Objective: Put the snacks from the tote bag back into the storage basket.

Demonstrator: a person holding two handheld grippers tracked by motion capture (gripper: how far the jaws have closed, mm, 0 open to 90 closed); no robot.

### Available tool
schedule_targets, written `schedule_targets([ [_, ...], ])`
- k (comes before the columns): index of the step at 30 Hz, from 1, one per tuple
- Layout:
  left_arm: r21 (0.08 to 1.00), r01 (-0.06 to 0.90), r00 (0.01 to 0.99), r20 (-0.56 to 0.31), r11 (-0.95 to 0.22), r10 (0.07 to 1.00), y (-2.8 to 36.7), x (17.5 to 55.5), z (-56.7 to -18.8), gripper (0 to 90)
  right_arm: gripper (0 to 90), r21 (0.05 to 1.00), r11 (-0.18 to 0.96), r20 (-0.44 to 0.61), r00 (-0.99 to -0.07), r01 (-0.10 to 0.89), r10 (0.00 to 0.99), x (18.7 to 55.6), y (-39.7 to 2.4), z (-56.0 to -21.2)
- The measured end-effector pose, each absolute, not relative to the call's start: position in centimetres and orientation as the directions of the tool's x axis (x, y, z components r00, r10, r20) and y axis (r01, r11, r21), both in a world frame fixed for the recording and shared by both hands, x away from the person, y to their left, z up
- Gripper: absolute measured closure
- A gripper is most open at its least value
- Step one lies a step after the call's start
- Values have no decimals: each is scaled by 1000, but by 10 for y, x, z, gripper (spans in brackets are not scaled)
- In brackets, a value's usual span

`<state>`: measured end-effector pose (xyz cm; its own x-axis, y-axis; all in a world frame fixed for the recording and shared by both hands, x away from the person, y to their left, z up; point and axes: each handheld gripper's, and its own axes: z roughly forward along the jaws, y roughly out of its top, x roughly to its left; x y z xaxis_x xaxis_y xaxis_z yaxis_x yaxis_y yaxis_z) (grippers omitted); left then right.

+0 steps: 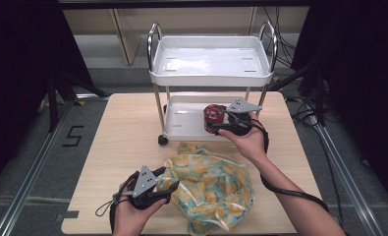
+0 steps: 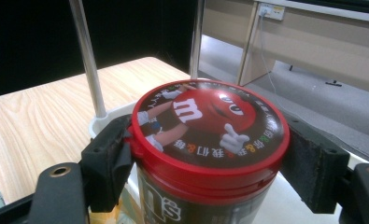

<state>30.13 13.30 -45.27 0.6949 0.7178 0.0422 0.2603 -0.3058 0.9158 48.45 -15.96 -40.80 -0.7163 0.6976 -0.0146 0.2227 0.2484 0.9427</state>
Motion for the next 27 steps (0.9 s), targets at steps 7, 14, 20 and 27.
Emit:
schedule_targets([
  [7, 915, 254, 692, 55, -314, 720, 132, 301, -453, 361, 259, 940, 269, -34, -727, 210, 686, 487, -161, -408],
  [14, 915, 252, 692, 57, -314, 720, 133, 302, -453, 361, 259, 938, 252, -6, -715, 239, 699, 487, -162, -410],
  [20, 913, 252, 697, 59, -320, 715, 132, 302, -453, 361, 259, 934, 274, -26, -720, 230, 694, 490, -166, -411],
  [27, 914, 259, 693, 49, -312, 719, 131, 302, -453, 361, 259, 930, 267, -13, -705, 251, 709, 489, -168, -412],
])
